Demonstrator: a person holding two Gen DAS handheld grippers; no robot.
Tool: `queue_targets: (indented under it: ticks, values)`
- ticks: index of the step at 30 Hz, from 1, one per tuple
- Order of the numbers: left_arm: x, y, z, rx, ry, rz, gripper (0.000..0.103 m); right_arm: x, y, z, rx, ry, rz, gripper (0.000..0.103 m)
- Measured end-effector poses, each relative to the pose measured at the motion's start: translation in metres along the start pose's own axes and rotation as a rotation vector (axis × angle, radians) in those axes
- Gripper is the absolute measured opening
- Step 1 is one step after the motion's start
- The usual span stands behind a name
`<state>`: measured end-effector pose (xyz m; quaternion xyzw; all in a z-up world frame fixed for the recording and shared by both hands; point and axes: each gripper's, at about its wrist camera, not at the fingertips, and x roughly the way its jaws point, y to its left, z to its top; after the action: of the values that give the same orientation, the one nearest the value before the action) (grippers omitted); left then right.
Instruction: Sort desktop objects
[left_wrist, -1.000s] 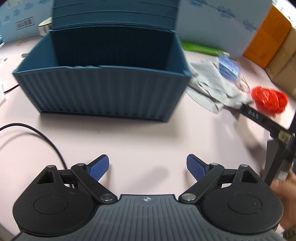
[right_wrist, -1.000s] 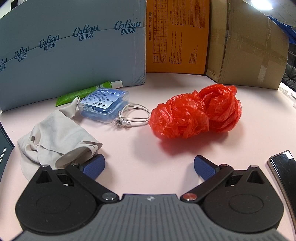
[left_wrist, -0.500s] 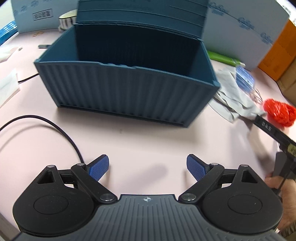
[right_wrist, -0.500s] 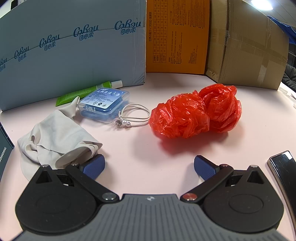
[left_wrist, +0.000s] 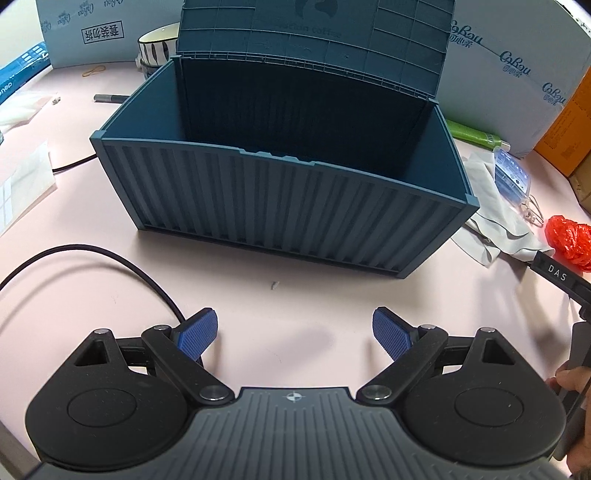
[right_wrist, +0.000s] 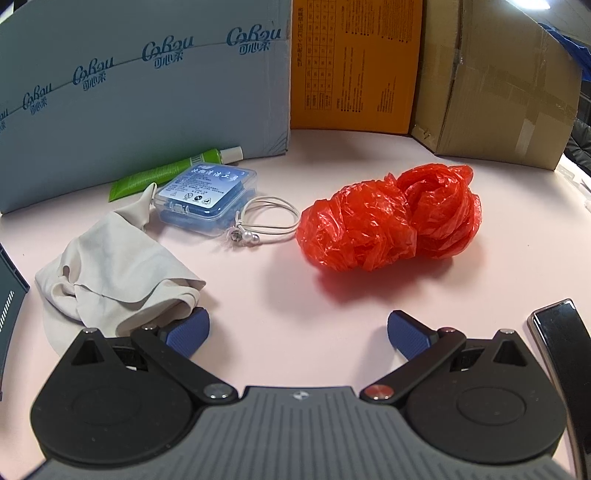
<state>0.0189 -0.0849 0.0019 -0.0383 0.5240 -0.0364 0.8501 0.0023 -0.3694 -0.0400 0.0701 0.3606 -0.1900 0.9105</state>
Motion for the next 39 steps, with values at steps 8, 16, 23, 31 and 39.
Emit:
queue_targets:
  ticks: [8,16,23,31,39]
  values:
    - [0.003,-0.003,-0.003,0.016,0.018,-0.006,0.090,0.000,-0.001,-0.003,0.020,0.010,-0.008,0.103]
    - [0.006,-0.002,-0.008,0.019,0.034,0.000,0.090,-0.014,-0.013,-0.015,0.027,-0.016,0.002,0.103]
    - [0.006,-0.006,-0.010,0.028,0.039,0.001,0.090,-0.026,-0.017,-0.021,0.005,-0.051,0.048,0.103]
    - [0.003,-0.014,-0.009,0.040,0.027,0.010,0.090,-0.038,-0.020,-0.026,0.003,-0.086,0.121,0.103]
    - [0.001,-0.021,-0.010,0.044,0.026,0.031,0.090,-0.036,-0.023,-0.031,0.009,-0.085,0.175,0.103]
